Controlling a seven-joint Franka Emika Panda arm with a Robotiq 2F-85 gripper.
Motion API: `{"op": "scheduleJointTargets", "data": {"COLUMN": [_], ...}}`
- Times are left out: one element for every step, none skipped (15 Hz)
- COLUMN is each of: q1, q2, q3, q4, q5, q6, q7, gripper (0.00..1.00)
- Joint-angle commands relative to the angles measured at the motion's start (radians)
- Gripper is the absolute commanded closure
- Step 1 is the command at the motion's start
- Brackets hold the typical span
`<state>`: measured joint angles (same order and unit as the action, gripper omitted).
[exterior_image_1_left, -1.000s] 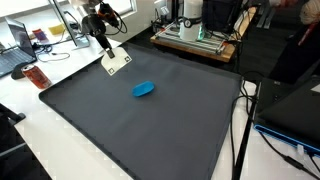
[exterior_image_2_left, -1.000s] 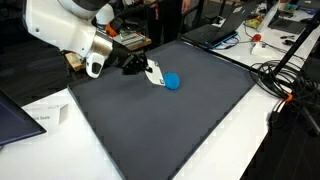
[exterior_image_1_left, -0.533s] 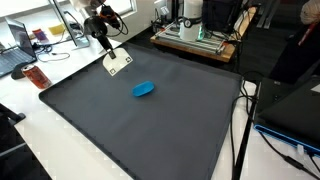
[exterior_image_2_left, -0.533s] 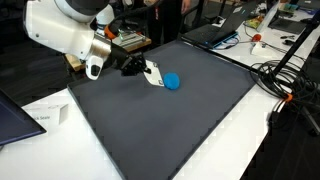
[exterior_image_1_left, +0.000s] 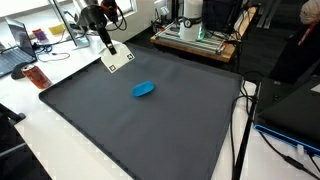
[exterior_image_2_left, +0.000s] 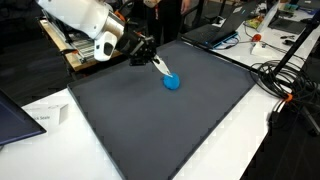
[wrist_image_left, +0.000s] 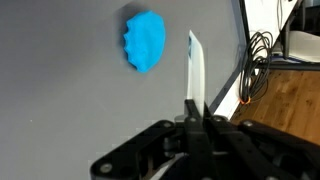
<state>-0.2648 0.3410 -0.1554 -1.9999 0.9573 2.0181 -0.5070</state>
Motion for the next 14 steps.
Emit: {"op": "scheduleJointTargets", "data": {"q1": [0.062,0.083,0.100,0.116,0.127,0.145,0.158,0.175,0.190,0.201,0.214,0.227,0.236,0.247], "q2": [-0.135,-0.163,-0.188,-0.211,-0.231,-0.256,-0.277,-0.296,-0.319,-0.337,-0.360,-0.382,-0.402,-0.419], "q3": [0.011,0.017,0.024,0.033,0.042,0.053,0.062,0.068,0.078,0.086,0.098,0.110,0.122,0.136], "q4": [-0.101,-0.118,-0.131,-0.147,-0.159,-0.176,-0.192,-0.209,-0.230,-0.246,-0.270,-0.295,-0.315,-0.331], "q5": [-0.077,-0.111,-0.142,-0.164,-0.187,-0.217,-0.248,-0.307,-0.359,-0.416,-0.473,-0.524,-0.564,-0.582], "q6": [0.117,0.156,0.190,0.232,0.259,0.300,0.330,0.367,0.401,0.418,0.458,0.498,0.526,0.543], "q7": [-0.012,-0.002,0.010,0.013,0.019,0.032,0.048,0.098,0.149,0.200,0.255,0.289,0.297,0.269], "gripper": [0.99,0.99,0.99,0.99,0.99,0.99,0.99,0.99,0.99,0.99,0.99,0.99,0.99,0.99]}}
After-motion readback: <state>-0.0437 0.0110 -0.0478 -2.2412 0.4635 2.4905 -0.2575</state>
